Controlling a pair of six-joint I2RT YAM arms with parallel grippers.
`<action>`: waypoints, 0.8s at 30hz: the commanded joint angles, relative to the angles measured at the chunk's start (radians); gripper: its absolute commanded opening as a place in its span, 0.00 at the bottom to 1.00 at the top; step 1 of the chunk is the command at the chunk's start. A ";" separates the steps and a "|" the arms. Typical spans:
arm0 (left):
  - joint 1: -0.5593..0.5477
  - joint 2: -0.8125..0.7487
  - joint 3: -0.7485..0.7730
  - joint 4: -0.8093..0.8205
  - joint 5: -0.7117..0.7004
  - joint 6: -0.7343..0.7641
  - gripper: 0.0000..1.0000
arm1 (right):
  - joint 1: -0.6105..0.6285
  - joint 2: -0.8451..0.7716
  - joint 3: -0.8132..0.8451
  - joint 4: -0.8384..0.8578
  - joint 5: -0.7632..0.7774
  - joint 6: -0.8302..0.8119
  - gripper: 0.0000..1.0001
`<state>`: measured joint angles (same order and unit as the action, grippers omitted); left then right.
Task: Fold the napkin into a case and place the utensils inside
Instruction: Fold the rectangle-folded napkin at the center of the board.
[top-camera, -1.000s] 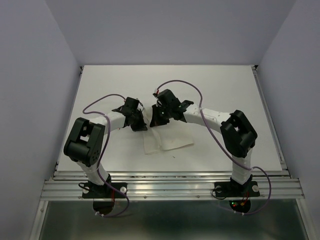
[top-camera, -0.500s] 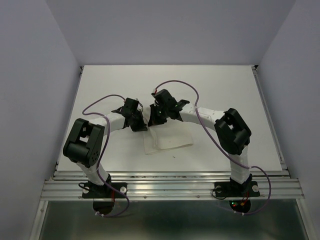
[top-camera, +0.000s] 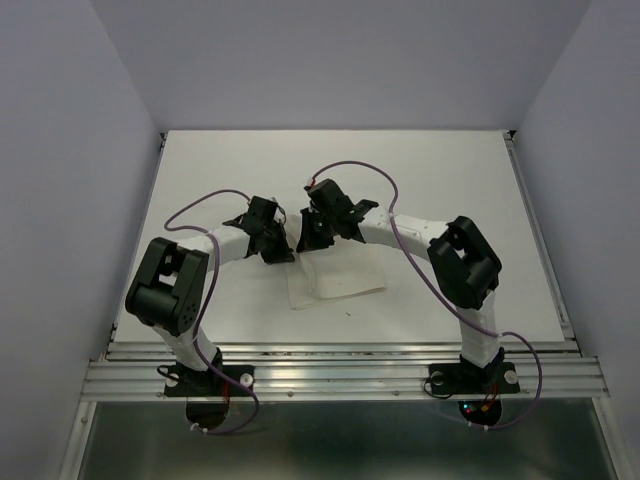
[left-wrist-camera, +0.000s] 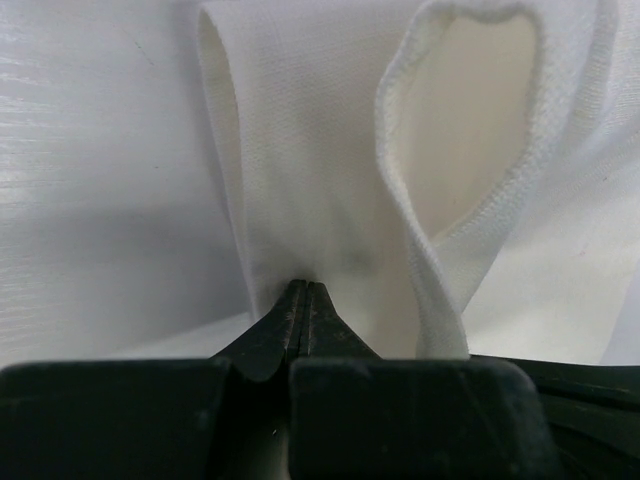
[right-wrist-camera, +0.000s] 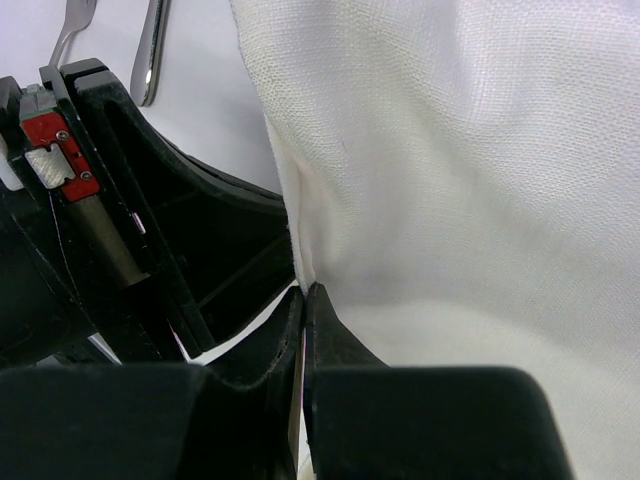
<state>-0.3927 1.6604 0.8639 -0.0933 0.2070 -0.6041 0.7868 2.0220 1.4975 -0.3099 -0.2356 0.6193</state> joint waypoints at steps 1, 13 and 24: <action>-0.005 -0.028 -0.028 -0.098 -0.020 0.024 0.00 | 0.008 -0.014 0.033 0.025 0.021 0.005 0.01; 0.046 -0.166 -0.002 -0.191 -0.012 0.072 0.00 | 0.008 -0.045 0.020 0.023 0.027 0.002 0.01; 0.048 -0.091 -0.069 -0.095 0.034 0.041 0.00 | 0.008 -0.052 0.027 0.018 0.016 -0.003 0.01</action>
<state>-0.3450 1.5536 0.8017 -0.2222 0.2230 -0.5594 0.7868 2.0220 1.4975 -0.3099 -0.2241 0.6209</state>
